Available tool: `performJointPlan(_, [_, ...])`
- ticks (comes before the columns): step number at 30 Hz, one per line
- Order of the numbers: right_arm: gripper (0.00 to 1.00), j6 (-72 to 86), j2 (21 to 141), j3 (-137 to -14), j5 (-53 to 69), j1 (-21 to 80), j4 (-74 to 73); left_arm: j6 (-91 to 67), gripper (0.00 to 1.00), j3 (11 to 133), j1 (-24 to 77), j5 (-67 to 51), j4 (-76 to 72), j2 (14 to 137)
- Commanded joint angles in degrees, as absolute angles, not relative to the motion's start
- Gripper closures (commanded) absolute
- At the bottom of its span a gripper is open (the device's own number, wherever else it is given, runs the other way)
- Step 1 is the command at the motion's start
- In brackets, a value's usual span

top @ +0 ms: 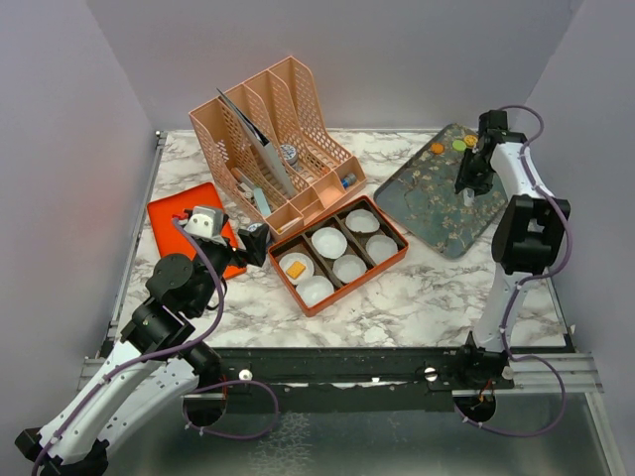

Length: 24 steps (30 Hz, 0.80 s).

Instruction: Pack the cookies

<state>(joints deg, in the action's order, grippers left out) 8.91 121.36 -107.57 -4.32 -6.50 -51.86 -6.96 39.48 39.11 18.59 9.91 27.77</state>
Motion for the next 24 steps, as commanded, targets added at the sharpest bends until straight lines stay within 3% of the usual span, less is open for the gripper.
performJointPlan(1, [0.84, 8.29, 114.57, -103.02, -1.05, -6.54, -50.41, -6.42, 0.01, 38.94, 38.79, 19.34, 8.53, 27.8])
performJointPlan(6, [0.87, 8.35, 109.7, -96.82, -0.48, -5.01, -48.96, -6.59, 0.01, 38.94, 38.33, 19.08, 8.53, 27.86])
performJointPlan(10, [0.95, 8.67, 106.11, -92.9, -0.44, -3.7, -47.94, -6.59, 0.01, 38.85, 38.07, 19.2, 8.53, 28.08])
performJointPlan(24, [0.95, 9.48, 93.11, -82.49, 1.52, 8.32, -46.45, -6.59, 0.01, 38.76, 36.35, 19.34, 8.53, 29.72])
